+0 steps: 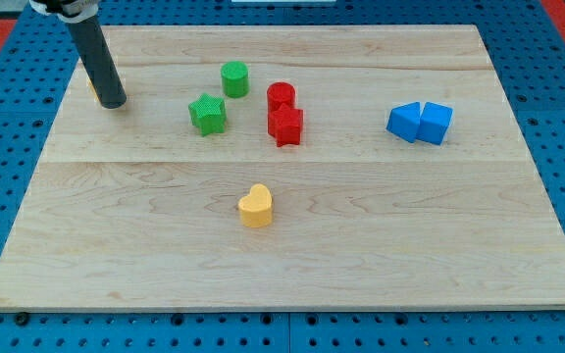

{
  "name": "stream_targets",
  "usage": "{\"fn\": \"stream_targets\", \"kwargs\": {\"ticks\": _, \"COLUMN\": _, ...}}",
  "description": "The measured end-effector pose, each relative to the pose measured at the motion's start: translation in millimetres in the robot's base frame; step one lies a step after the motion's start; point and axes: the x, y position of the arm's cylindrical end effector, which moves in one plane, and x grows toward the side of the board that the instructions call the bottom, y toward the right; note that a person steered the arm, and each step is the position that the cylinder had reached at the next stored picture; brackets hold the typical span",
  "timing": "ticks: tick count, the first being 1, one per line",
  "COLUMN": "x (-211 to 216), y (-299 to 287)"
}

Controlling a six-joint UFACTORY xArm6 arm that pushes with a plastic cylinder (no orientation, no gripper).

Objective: Move the yellow hexagon towards top side

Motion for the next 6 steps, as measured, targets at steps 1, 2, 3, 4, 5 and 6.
{"fn": "stream_targets", "kwargs": {"ticks": 1, "x": 29, "y": -7}}
{"fn": "stream_targets", "kwargs": {"ticks": 2, "x": 19, "y": -17}}
{"fn": "stream_targets", "kwargs": {"ticks": 3, "x": -11, "y": -16}}
{"fn": "stream_targets", "kwargs": {"ticks": 4, "x": -43, "y": -16}}
{"fn": "stream_targets", "kwargs": {"ticks": 5, "x": -73, "y": -12}}
{"fn": "stream_targets", "kwargs": {"ticks": 6, "x": -99, "y": 0}}
